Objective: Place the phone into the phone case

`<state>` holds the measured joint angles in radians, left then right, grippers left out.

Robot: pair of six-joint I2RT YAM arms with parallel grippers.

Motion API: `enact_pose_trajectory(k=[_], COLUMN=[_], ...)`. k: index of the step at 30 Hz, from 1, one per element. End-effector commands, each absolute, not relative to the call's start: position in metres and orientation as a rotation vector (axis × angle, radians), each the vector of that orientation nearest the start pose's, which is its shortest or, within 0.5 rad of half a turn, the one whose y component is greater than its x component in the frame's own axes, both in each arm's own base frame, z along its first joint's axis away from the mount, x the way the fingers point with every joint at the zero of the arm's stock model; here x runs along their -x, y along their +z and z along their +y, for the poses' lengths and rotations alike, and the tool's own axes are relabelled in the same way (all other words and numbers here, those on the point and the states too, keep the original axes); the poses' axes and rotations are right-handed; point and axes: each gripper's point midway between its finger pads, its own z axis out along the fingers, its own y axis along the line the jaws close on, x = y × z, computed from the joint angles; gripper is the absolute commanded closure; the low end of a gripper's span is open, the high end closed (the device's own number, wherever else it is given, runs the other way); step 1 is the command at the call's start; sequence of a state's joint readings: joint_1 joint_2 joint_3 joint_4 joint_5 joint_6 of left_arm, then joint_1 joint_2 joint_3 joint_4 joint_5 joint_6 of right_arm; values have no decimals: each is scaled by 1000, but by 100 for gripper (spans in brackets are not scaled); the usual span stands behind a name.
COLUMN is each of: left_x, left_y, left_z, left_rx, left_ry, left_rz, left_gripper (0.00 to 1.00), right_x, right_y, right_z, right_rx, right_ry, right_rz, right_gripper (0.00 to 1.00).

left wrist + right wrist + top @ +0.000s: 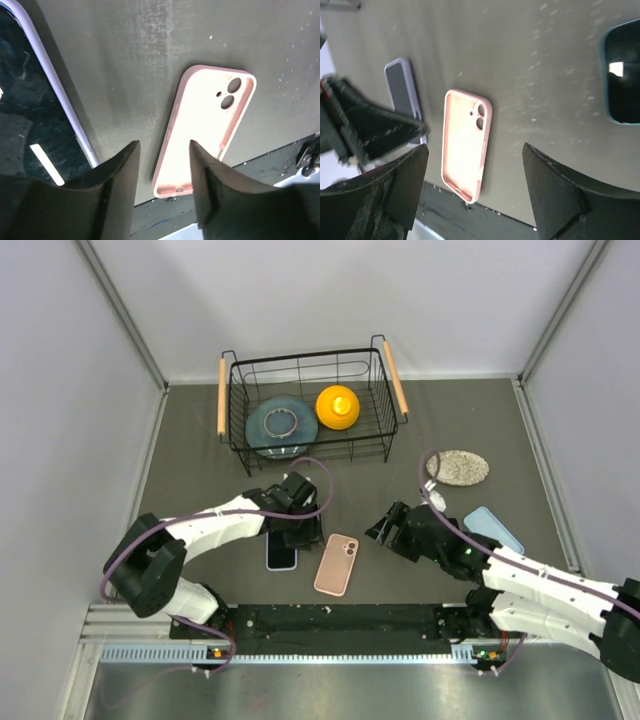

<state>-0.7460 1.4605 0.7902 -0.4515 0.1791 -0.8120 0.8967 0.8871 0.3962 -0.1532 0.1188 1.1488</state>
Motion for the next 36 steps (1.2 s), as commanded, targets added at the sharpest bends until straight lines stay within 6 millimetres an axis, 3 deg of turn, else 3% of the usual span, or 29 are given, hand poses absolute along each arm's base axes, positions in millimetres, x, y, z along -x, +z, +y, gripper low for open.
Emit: enact_pose_trajectory(k=[1,2,5,6,10,11,12,15,19,22,30,36], left_x=[-202,-207,-212,-213,-212,-210,-208,-204,-201,-198,-181,-169], left_y=[77,88,103,106,116,115,115,118,128,131,124,120], left_z=[-239,-241,-240,-239,-236,-233,-232,-225,-216,-212,-209,-206], left_rx=[-8,-18,-81,-101,-140,-143,-155,-177,-197,-218,-212,-200], left_ry=[-575,-587,-585,-574,-579,-577,-577,-564,-549,-554,-621,-668], left_rz=[2748,2711,2659,2655,2623,2622,2616,2605,2568,2548,2557,2563], left_gripper=[44,33,21,13,8,8,8,9,9,9,10,10], right_x=[-186,-189,-199,-203,-230,-232,-230,-212,-202,-204,-228,-230], right_y=[87,94,95,96,121,125,126,115,97,90,83,70], right_z=[162,159,138,133,110,104,98,77,70,69,70,66], right_rx=[-703,-734,-823,-818,-453,-460,-501,-871,-1300,-1500,-1794,-1923], right_ry=[462,442,315,287,33,-14,-36,-111,-168,-224,-262,-304], right_rz=[2331,2314,2310,2310,2287,2308,2323,2340,2307,2298,2168,2126], right_gripper=[22,21,16,12,10,10,9,9,8,2,1,1])
